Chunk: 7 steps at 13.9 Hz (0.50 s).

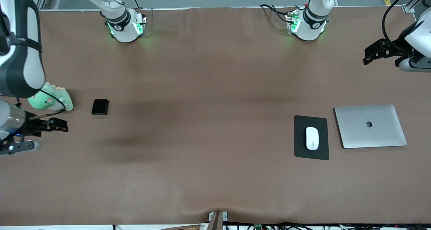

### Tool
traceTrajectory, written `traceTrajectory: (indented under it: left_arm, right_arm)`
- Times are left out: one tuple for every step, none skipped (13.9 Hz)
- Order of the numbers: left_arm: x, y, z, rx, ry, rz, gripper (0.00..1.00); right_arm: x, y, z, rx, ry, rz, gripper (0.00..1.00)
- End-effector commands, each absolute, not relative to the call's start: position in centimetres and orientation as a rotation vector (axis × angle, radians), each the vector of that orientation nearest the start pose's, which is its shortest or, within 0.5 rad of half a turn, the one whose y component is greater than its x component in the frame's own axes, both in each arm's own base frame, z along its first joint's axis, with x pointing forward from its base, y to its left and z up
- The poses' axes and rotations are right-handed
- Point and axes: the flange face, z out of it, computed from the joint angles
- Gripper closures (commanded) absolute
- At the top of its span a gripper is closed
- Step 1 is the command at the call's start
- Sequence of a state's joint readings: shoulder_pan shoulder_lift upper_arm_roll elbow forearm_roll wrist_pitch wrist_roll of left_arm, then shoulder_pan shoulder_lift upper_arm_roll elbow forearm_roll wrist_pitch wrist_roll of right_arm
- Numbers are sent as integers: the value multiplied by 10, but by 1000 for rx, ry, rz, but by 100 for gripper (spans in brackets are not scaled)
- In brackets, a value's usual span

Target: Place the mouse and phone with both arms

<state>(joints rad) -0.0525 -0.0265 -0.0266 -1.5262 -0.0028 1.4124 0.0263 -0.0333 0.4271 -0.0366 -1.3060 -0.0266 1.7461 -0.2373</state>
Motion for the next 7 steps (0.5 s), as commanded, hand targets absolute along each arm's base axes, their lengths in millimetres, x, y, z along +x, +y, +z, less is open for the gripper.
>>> traceTrajectory:
  left_arm:
    - [528,-40,651,-3150,224,141,0]
    - [528,-40,651,-3148,226,141,0]
    - [528,-40,652,-3148,229,141,0]
    - [528,-41,652,-3148,229,138,0]
    - [529,-39,651,-3149,224,136,0]
    - [530,-37,651,-3143,220,138,0]
    - [531,-36,650,-3137,216,138,0]
  right_arm:
    - [678,-29,564,-3173,-290,-157,0]
    - [667,-12,588,-3179,-332,-196,0]
    - [656,-1,600,-3176,-354,-153,0]
    - [647,-1,606,-3176,-349,-104,0]
    - [635,-3,625,-3177,-345,-123,0]
    - [622,-7,637,-3177,-330,-104,0]
    - [610,-9,648,-3177,-323,-87,0]
